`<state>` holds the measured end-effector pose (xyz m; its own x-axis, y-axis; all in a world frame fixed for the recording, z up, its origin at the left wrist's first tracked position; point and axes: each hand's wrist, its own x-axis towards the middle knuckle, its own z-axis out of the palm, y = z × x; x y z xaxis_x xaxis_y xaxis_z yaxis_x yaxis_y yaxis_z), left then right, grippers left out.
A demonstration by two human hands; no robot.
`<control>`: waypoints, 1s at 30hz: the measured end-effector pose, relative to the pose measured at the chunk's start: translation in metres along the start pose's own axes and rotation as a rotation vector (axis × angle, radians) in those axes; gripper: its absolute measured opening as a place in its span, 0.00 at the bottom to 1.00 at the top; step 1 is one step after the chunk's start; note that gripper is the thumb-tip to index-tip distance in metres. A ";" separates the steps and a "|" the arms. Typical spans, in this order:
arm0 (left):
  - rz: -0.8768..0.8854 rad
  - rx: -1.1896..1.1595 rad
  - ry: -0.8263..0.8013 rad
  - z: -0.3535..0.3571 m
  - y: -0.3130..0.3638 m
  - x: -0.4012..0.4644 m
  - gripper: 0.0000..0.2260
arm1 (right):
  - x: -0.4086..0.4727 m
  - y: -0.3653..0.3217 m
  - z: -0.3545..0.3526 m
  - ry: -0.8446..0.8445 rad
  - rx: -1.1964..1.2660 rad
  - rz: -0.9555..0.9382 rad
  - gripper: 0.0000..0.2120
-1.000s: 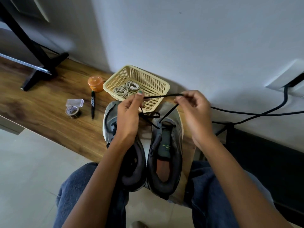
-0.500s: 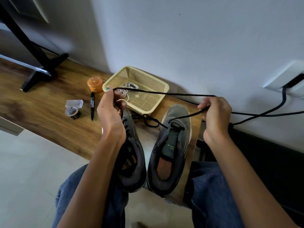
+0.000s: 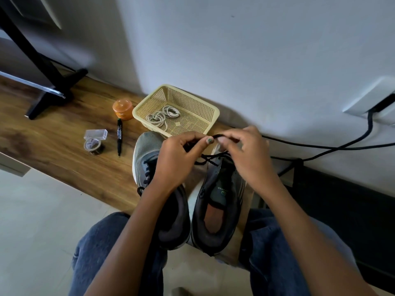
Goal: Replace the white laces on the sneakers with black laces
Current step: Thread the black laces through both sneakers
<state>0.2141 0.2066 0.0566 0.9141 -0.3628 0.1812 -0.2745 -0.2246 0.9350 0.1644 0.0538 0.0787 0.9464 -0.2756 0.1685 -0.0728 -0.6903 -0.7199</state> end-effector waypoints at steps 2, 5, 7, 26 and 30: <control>-0.066 -0.022 0.071 -0.003 0.000 0.002 0.06 | 0.002 0.005 -0.008 0.134 0.127 0.073 0.09; -0.178 -0.153 0.173 -0.005 0.005 0.003 0.04 | 0.004 0.013 -0.016 0.244 0.274 0.257 0.12; -0.243 -0.272 0.243 -0.004 0.008 0.003 0.05 | 0.004 0.018 -0.015 0.207 0.241 0.296 0.13; -0.537 -1.228 0.187 0.009 0.028 0.004 0.09 | -0.008 0.002 -0.004 -0.681 0.010 0.076 0.10; -0.569 -1.197 0.113 0.007 0.026 0.006 0.12 | -0.003 0.012 -0.023 -0.578 0.113 0.194 0.17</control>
<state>0.2101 0.1925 0.0793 0.8487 -0.3947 -0.3520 0.5288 0.6313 0.5673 0.1532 0.0312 0.0848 0.9388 0.0396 -0.3422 -0.2573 -0.5801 -0.7728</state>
